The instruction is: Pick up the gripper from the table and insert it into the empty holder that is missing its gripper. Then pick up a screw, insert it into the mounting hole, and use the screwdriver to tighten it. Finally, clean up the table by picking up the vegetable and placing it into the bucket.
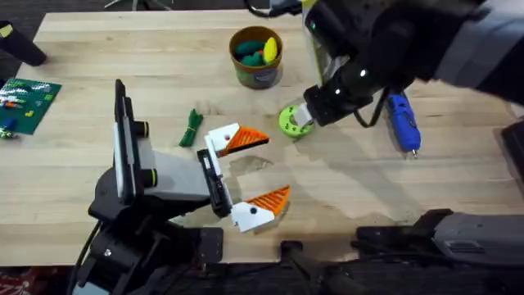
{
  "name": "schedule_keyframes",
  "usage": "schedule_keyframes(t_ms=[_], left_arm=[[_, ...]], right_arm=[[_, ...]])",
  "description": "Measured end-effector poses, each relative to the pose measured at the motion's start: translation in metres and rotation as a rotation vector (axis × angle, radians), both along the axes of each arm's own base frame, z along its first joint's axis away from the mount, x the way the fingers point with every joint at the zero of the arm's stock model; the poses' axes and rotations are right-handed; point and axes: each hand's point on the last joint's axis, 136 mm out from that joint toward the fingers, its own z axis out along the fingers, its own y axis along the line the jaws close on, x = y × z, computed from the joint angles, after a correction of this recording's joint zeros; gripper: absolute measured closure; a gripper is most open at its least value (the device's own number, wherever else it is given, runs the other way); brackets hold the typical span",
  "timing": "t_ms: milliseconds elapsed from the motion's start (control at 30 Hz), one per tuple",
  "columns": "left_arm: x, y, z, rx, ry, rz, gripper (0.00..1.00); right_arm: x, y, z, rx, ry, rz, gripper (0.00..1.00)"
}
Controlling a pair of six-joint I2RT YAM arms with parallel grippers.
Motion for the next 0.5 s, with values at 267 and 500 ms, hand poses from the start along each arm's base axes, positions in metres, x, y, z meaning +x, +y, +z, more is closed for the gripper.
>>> schedule_keyframes(t_ms=[267, 500], left_arm=[[0.0, 0.0, 0.0, 0.0, 0.0, 0.0, 0.014], [0.0, 0.0, 0.0, 0.0, 0.0, 0.0, 0.015]], right_arm=[[0.008, 0.005, -0.051, 0.001, 0.003, -0.04, 0.623], [0.009, 0.003, -0.079, -0.052, 0.058, -0.039, 0.623]])
